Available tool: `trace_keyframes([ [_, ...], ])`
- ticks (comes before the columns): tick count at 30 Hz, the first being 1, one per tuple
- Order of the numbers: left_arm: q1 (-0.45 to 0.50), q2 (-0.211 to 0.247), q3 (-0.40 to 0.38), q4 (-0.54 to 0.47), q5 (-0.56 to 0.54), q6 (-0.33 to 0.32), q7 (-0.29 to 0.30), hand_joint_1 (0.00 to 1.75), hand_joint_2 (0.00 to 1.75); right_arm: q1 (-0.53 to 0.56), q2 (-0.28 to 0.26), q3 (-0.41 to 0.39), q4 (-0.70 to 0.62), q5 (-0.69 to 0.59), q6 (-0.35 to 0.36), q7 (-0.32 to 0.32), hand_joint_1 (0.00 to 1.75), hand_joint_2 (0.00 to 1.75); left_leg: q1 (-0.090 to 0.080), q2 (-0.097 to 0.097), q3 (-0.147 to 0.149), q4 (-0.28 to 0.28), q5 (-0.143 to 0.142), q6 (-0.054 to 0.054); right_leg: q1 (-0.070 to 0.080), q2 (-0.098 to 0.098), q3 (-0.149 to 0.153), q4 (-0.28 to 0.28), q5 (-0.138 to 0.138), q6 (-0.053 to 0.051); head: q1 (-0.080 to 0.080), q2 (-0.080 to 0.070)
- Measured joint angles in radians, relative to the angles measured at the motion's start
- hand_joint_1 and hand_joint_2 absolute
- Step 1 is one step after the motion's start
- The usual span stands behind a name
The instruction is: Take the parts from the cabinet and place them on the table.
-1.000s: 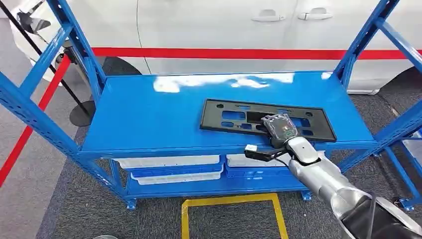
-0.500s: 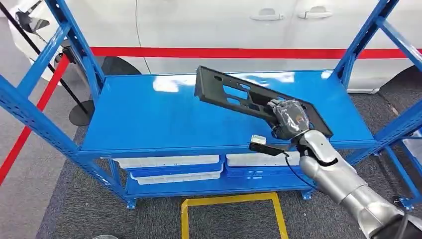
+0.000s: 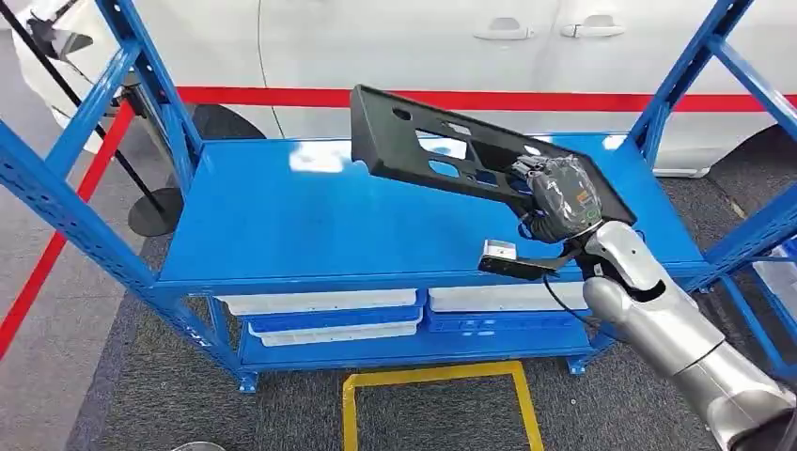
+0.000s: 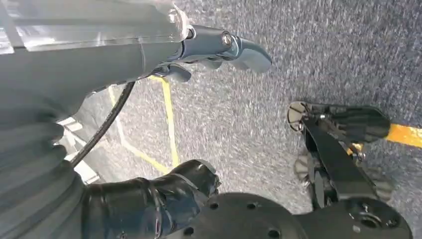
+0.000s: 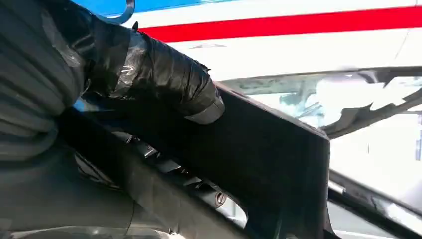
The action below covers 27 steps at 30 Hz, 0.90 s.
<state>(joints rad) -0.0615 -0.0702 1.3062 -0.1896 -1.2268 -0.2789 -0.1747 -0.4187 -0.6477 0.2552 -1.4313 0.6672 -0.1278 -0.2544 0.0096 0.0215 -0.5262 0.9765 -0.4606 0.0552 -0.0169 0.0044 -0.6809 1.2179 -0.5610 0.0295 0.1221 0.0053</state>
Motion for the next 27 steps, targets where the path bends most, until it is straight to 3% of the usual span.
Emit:
trace_keyframes([
  [1, 0.000, 0.000, 0.000, 0.000, 0.000, 0.000, 0.000, 0.00, 1.75, 0.004, 0.000, 0.000, 0.000, 0.000, 0.000, 0.000, 1.75, 1.75, 0.000, 0.006, -0.003, 0.002, 0.000, 0.000, -0.006, 0.000, -0.029, 0.066, -0.019, 0.006, 0.000, 0.000],
  [2, 0.000, 0.000, 0.000, 0.000, 0.000, 0.000, 0.000, 0.00, 1.75, 0.007, 0.000, 0.000, 0.000, 0.000, 0.001, 0.000, 1.75, 1.75, 0.002, 0.012, -0.006, 0.006, -0.001, -0.001, -0.012, -0.001, -0.041, 0.091, -0.012, 0.013, 0.000, 0.000],
  [3, 0.000, 0.000, 0.000, 0.000, 0.000, 0.000, 0.000, 0.00, 1.75, 0.008, 0.000, 0.000, 0.000, 0.000, 0.001, 0.000, 1.75, 1.75, 0.004, 0.018, -0.009, 0.011, -0.003, -0.004, -0.019, -0.004, -0.028, 0.067, 0.016, 0.021, 0.001, 0.000],
  [5, 0.000, 0.000, 0.000, 0.000, 0.000, -0.001, 0.001, 0.00, 1.75, 0.005, 0.000, 0.000, 0.000, 0.000, 0.001, 0.000, 1.75, 1.75, 0.013, 0.031, -0.016, 0.030, -0.013, -0.016, -0.031, -0.020, 0.050, -0.081, 0.100, 0.035, 0.000, 0.000],
  [6, -0.001, 0.000, 0.000, 0.000, 0.000, -0.001, 0.001, 0.00, 1.75, 0.004, 0.000, 0.000, -0.001, 0.000, 0.001, 0.000, 1.75, 1.75, 0.017, 0.039, -0.020, 0.045, -0.021, -0.028, -0.035, -0.045, 0.086, -0.162, 0.110, 0.045, 0.001, 0.000],
  [7, -0.001, 0.007, 0.000, -0.001, 0.000, 0.000, 0.002, 0.00, 1.75, 0.002, 0.002, 0.000, -0.001, 0.000, 0.002, 0.000, 1.75, 1.75, 0.007, 0.041, -0.029, 0.052, -0.026, -0.037, -0.015, -0.068, 0.092, -0.161, 0.097, 0.040, 0.003, 0.000],
  [8, 0.000, 0.002, 0.000, 0.000, 0.000, 0.000, 0.002, 0.00, 1.75, 0.001, -0.002, -0.001, -0.003, 0.001, 0.002, 0.000, 1.75, 1.75, 0.005, 0.048, -0.029, 0.057, -0.027, -0.043, -0.013, -0.056, 0.076, -0.149, 0.106, 0.018, 0.002, 0.000],
  [9, -0.001, 0.005, 0.000, 0.000, 0.000, 0.000, 0.003, 0.00, 1.75, 0.002, -0.002, -0.001, -0.004, 0.004, 0.002, 0.000, 1.75, 1.75, -0.001, 0.053, -0.030, 0.064, -0.027, -0.047, -0.017, -0.052, 0.074, -0.155, 0.096, 0.007, 0.001, 0.000],
  [11, -0.003, 0.003, 0.000, 0.001, 0.000, 0.000, 0.004, 0.00, 1.75, 0.003, -0.002, -0.001, -0.005, 0.011, 0.002, 0.005, 1.75, 1.75, 0.005, 0.068, -0.033, 0.065, -0.027, -0.057, -0.018, -0.030, 0.062, -0.150, 0.103, -0.010, 0.002, 0.000],
  [12, -0.003, 0.004, 0.000, 0.001, 0.000, -0.001, 0.005, 0.00, 1.75, 0.002, -0.002, -0.001, -0.006, 0.013, 0.002, 0.005, 1.75, 1.75, 0.011, 0.054, -0.040, 0.078, -0.044, -0.063, -0.018, -0.024, 0.058, -0.154, 0.110, -0.021, 0.002, 0.000],
  [13, -0.002, 0.004, 0.000, 0.001, 0.000, -0.001, 0.005, 0.00, 1.75, 0.000, -0.002, -0.001, -0.006, 0.015, 0.002, 0.005, 1.75, 1.75, 0.011, 0.020, -0.052, 0.115, -0.090, -0.065, -0.016, -0.015, 0.050, -0.154, 0.117, -0.031, 0.002, 0.000],
  [15, -0.001, 0.005, 0.000, 0.001, 0.000, -0.003, 0.005, 0.00, 1.75, -0.002, -0.001, -0.001, -0.006, 0.015, 0.002, 0.005, 1.75, 1.75, 0.009, -0.007, -0.098, 0.246, -0.183, -0.062, -0.009, 0.001, 0.033, -0.154, 0.129, -0.043, 0.002, 0.000],
  [16, -0.002, 0.006, 0.000, 0.001, 0.000, -0.005, 0.005, 0.00, 1.75, -0.002, -0.001, 0.000, -0.005, 0.015, 0.002, 0.005, 1.75, 1.75, 0.008, -0.012, -0.121, 0.315, -0.214, -0.059, -0.004, 0.010, 0.023, -0.154, 0.137, -0.046, 0.002, 0.000],
  [17, -0.002, 0.006, 0.000, 0.001, 0.000, -0.005, 0.005, 0.00, 1.75, -0.002, -0.001, 0.000, -0.005, 0.015, 0.002, 0.005, 1.75, 1.75, 0.006, -0.013, -0.129, 0.348, -0.221, -0.055, 0.001, 0.020, 0.014, -0.154, 0.144, -0.047, 0.001, 0.000],
  [18, -0.002, 0.007, 0.000, 0.001, 0.001, -0.005, 0.005, 0.00, 1.75, -0.002, -0.001, 0.000, -0.005, 0.015, 0.002, 0.005, 1.75, 1.75, 0.002, -0.014, -0.115, 0.337, -0.205, -0.047, 0.005, 0.030, 0.005, -0.154, 0.152, -0.049, 0.002, 0.000],
  [20, -0.002, 0.008, 0.000, 0.001, 0.001, -0.006, 0.006, 0.00, 1.75, -0.003, -0.001, 0.000, -0.005, 0.015, 0.002, 0.005, 1.75, 1.75, -0.011, -0.026, -0.031, 0.201, -0.134, -0.018, 0.015, 0.056, -0.012, -0.154, 0.169, -0.049, 0.001, 0.000],
  [21, -0.002, 0.009, 0.000, 0.000, 0.001, -0.006, 0.006, 0.00, 1.75, -0.004, -0.002, 0.000, -0.006, 0.015, 0.002, 0.005, 1.75, 1.75, -0.020, -0.060, 0.034, 0.092, -0.101, 0.008, 0.017, 0.069, -0.021, -0.154, 0.181, -0.049, 0.002, 0.000],
  [22, -0.003, 0.020, 0.000, 0.000, 0.001, -0.006, 0.006, 0.00, 1.75, -0.002, -0.002, 0.000, -0.006, 0.015, 0.002, 0.005, 1.75, 1.75, -0.021, -0.088, 0.048, 0.052, -0.121, 0.023, 0.014, 0.072, -0.025, -0.155, 0.188, -0.046, 0.003, 0.000],
  [23, -0.001, 0.016, 0.000, 0.000, 0.000, -0.008, 0.006, 0.00, 1.75, -0.004, -0.006, 0.000, -0.006, 0.015, 0.002, 0.005, 1.75, 1.75, -0.026, -0.084, 0.048, 0.052, -0.093, 0.016, 0.012, 0.084, -0.023, -0.164, 0.199, -0.039, 0.003, 0.000],
  [26, -0.008, 0.022, 0.000, 0.000, 0.000, -0.007, 0.006, 0.00, 1.75, 0.002, -0.010, 0.000, -0.010, 0.013, 0.001, 0.005, 1.75, 1.75, -0.033, -0.063, 0.043, 0.030, -0.070, 0.019, 0.005, 0.111, -0.023, -0.190, 0.236, -0.018, 0.002, 0.000],
  [27, -0.008, 0.021, 0.000, 0.000, 0.000, -0.008, 0.006, 0.00, 1.75, 0.006, -0.018, 0.000, -0.013, 0.012, 0.001, 0.005, 1.75, 1.75, -0.019, -0.046, 0.042, 0.006, -0.044, 0.018, 0.007, 0.098, -0.028, -0.190, 0.235, -0.019, 0.000, 0.000],
])
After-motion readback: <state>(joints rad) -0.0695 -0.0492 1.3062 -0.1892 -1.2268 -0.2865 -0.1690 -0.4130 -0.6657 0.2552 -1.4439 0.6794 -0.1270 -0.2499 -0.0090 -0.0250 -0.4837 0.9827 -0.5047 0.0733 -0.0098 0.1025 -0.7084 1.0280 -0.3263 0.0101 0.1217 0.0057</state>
